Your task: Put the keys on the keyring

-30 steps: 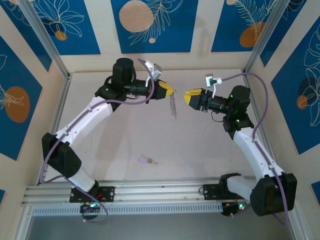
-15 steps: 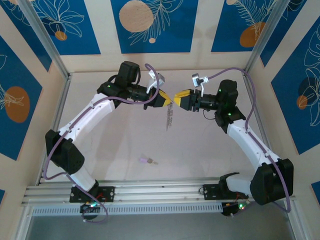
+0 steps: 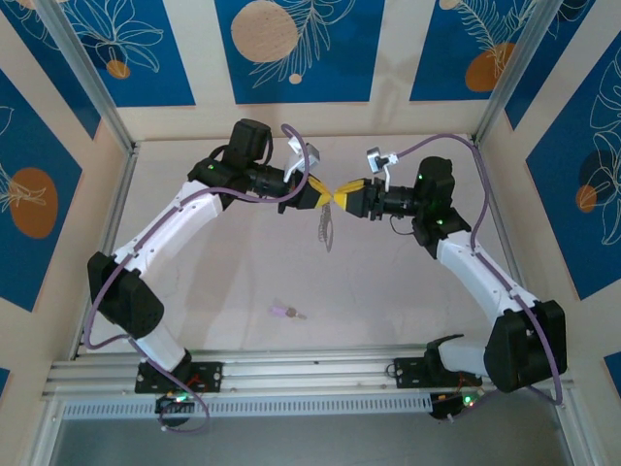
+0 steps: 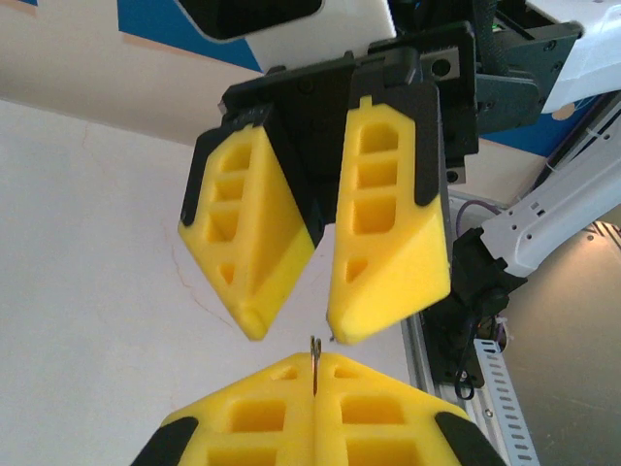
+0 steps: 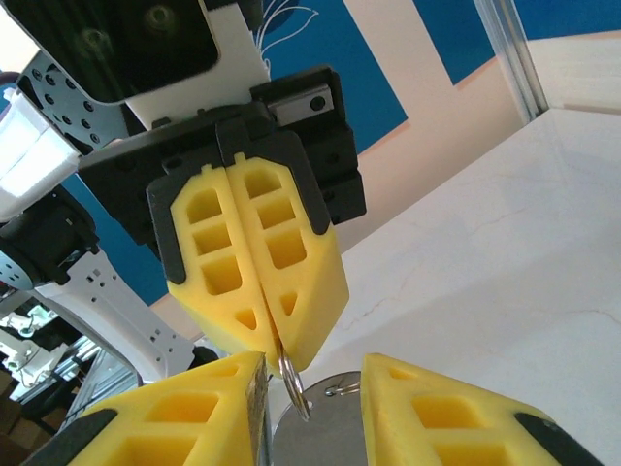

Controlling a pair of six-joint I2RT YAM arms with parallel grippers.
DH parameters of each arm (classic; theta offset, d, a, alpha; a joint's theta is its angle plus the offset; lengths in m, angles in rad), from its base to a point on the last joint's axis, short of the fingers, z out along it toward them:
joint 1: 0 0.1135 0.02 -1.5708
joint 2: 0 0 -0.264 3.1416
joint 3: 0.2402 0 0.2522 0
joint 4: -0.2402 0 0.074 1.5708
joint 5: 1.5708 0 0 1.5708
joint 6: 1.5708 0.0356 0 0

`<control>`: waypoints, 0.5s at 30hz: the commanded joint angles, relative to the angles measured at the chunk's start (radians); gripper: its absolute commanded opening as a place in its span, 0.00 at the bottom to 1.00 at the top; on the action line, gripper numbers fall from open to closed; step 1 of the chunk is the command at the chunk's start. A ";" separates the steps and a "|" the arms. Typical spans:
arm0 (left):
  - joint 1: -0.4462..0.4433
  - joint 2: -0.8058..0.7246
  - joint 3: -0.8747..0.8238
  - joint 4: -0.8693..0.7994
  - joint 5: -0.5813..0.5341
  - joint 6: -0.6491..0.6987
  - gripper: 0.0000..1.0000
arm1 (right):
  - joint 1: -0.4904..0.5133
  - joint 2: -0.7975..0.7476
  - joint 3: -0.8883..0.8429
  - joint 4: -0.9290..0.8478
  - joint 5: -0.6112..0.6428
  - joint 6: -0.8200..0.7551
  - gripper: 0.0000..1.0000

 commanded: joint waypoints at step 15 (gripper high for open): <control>-0.012 -0.006 -0.005 0.103 0.016 -0.053 0.00 | 0.020 0.030 -0.031 0.100 -0.014 0.046 0.00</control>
